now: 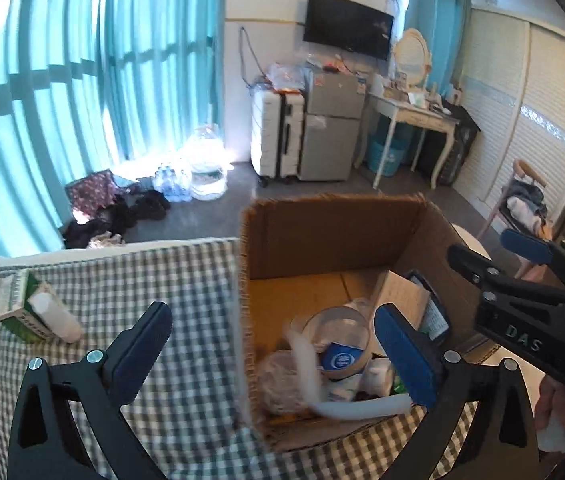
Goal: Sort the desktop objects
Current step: 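Carry the tape roll and comb into the cardboard box and open both tools, then return both tools to the bed over the black pouch and white cup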
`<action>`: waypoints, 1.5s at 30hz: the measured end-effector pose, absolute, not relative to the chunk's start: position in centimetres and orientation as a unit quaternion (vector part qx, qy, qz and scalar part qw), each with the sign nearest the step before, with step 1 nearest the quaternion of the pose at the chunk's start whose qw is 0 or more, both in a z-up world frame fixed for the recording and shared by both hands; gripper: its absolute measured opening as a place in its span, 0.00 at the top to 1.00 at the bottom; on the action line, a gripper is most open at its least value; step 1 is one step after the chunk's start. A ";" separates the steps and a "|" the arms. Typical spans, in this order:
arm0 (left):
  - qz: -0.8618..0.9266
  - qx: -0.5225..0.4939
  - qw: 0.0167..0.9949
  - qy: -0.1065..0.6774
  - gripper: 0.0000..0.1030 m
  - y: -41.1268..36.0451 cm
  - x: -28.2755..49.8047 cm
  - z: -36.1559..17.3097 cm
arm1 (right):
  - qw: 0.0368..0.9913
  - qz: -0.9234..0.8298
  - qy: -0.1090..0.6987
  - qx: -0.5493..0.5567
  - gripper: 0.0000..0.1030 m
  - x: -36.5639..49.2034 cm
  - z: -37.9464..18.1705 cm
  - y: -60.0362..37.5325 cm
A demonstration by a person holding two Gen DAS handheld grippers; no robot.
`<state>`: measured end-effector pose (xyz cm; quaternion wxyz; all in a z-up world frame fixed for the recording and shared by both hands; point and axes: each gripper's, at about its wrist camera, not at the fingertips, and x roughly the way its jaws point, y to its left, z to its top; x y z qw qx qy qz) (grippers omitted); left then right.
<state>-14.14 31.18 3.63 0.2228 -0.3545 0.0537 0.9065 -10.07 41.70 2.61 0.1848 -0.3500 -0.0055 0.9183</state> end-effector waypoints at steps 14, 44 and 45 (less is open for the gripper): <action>0.946 -0.300 0.083 0.095 0.00 18.8 -9.7 11.2 | 0.113 0.958 -0.021 -0.264 0.27 -5.2 9.6 32.4; 0.924 -0.363 -0.113 -0.045 0.00 -11.4 -17.3 -5.9 | -0.123 0.941 0.034 -0.314 0.25 -20.8 -4.5 11.6; 0.924 -0.359 -0.122 -0.058 0.00 -11.9 -18.3 -6.9 | -0.119 0.942 0.024 -0.314 0.25 -22.1 -5.1 10.9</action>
